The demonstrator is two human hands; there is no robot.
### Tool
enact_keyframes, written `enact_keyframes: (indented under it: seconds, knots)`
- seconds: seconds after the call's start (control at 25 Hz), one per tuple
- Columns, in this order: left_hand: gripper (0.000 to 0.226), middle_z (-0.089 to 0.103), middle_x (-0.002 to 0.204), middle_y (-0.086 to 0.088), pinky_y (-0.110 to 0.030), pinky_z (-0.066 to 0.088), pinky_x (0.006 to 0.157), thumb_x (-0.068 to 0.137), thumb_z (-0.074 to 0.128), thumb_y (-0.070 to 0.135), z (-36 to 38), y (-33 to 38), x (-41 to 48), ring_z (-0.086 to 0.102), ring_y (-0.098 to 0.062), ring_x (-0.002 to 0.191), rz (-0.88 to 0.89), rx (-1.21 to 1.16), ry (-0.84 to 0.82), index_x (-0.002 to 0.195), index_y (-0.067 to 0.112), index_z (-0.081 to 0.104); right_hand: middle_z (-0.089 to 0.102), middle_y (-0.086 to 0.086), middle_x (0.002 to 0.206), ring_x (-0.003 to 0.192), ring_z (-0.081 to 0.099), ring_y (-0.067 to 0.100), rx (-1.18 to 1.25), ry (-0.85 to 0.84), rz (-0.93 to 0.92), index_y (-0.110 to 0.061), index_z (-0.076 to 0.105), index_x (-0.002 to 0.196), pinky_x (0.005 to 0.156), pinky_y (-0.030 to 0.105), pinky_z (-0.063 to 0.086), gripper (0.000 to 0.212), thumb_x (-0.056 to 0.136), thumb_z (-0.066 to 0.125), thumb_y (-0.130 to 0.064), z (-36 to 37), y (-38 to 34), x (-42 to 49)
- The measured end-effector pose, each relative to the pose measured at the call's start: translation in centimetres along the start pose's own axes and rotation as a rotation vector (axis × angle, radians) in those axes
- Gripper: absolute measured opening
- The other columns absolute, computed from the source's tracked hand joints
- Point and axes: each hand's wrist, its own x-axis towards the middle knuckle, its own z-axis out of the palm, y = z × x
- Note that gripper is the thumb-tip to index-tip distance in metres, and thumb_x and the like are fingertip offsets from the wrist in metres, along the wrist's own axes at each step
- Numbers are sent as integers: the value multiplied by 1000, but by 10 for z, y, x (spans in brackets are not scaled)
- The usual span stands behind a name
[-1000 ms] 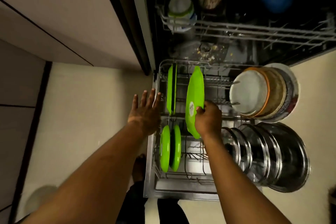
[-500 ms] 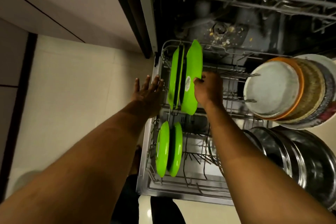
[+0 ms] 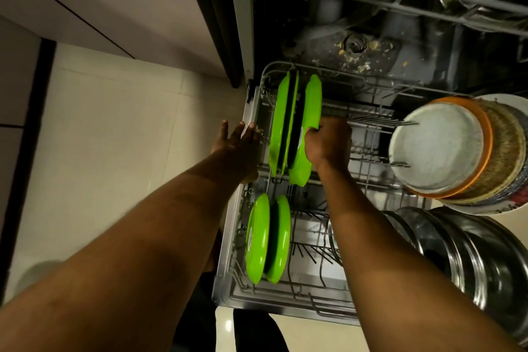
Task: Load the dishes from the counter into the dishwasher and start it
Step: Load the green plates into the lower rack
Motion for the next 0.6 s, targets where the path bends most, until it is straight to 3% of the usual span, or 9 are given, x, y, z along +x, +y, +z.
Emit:
enact_keyframes:
  seconds: [0.16,0.24,0.32,0.4,0.52,0.6]
  knots:
    - [98,-16,163,-10,-56,-5,119,94,52,51,-5,-3,1,-10,-30,150,24,41,-15,155,13,-15,57,19,76,86,66,35,-37,-67,-3,-2,62,72,62,27,33,13,83,59,-9,10,0,20]
    - [100,-17,163,-10,-57,-5,119,93,54,52,-1,-5,3,-11,-31,150,28,51,-16,154,14,-16,62,21,84,92,66,34,-71,-128,-4,-2,61,72,64,28,37,16,85,63,-11,16,2,28]
    - [103,-18,163,-9,-56,-5,118,92,55,54,1,-7,4,-11,-31,150,28,71,-12,154,15,-17,67,22,101,100,64,34,-73,-153,-7,0,67,90,71,33,45,19,87,66,-19,21,5,33]
    - [106,-19,163,-8,-56,-7,118,90,57,55,0,-9,4,-12,-31,150,27,73,-32,154,16,-18,67,24,105,100,64,33,-57,-198,-41,3,68,97,71,34,44,29,89,67,-25,22,7,35]
    - [105,-17,163,-7,-58,-7,118,90,58,54,-1,-9,6,-11,-33,150,28,88,-30,154,17,-17,55,20,79,78,55,23,-36,-254,-46,-8,55,63,65,26,29,34,89,67,-26,22,13,39]
    - [103,-15,164,-6,-59,-7,117,91,57,54,-2,-11,4,-9,-33,150,36,84,0,155,18,-15,47,11,70,76,47,19,-26,-277,-1,-14,43,57,65,26,28,44,92,64,-29,16,12,36]
